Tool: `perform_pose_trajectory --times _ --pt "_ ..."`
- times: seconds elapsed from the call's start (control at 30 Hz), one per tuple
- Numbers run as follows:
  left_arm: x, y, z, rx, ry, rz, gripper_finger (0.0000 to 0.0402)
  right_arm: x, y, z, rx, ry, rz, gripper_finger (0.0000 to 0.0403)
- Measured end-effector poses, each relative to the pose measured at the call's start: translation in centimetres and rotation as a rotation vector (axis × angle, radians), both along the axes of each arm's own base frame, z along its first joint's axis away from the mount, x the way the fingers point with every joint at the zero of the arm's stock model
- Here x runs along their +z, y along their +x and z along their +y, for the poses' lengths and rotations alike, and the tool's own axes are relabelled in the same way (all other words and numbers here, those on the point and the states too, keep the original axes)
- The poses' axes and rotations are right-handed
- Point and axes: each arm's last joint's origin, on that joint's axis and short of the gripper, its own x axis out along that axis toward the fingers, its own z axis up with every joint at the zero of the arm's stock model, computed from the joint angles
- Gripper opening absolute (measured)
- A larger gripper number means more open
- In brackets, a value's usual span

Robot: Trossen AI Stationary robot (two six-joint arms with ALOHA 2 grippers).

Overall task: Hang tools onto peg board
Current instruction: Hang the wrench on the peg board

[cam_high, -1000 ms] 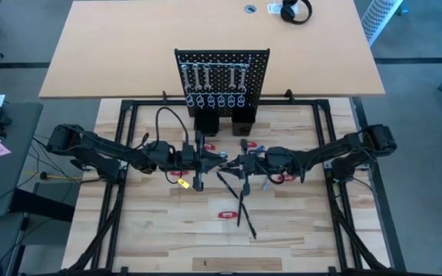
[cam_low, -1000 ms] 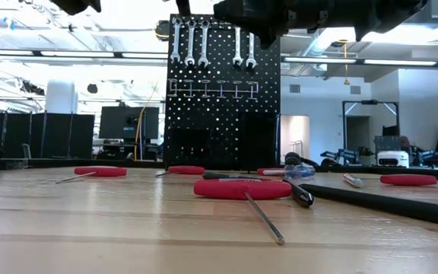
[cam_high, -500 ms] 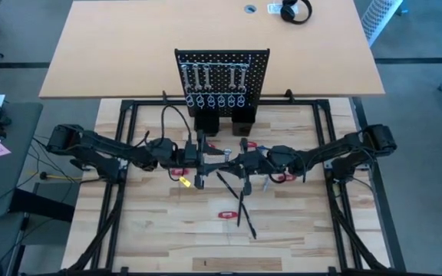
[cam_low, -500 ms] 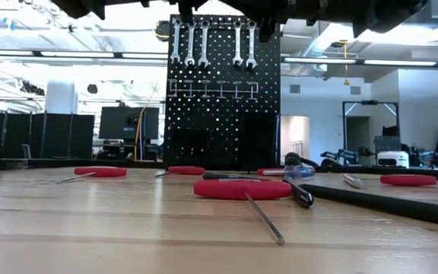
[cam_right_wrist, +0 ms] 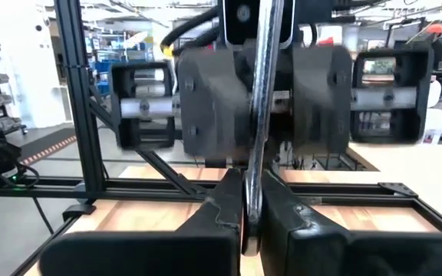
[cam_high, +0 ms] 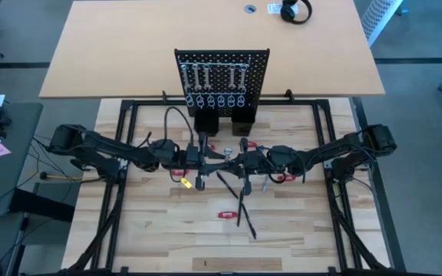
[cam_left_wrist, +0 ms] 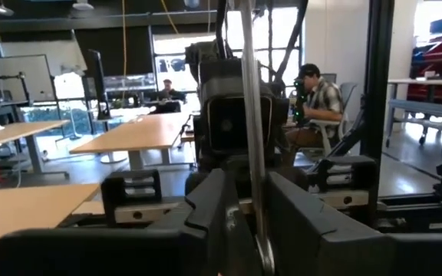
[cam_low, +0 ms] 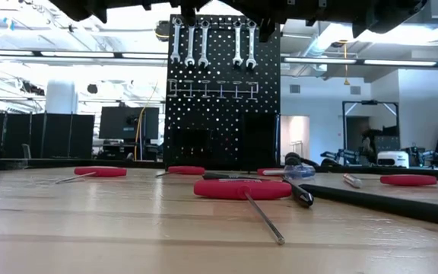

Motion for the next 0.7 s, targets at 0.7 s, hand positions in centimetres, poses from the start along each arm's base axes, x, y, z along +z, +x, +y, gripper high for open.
perform_pose_trajectory --times 0.7 --pt "-0.42 0.66 -0.24 -0.051 -0.012 -0.011 0.0008 -0.04 -0.09 0.7 -0.012 -0.028 0.003 0.0031"
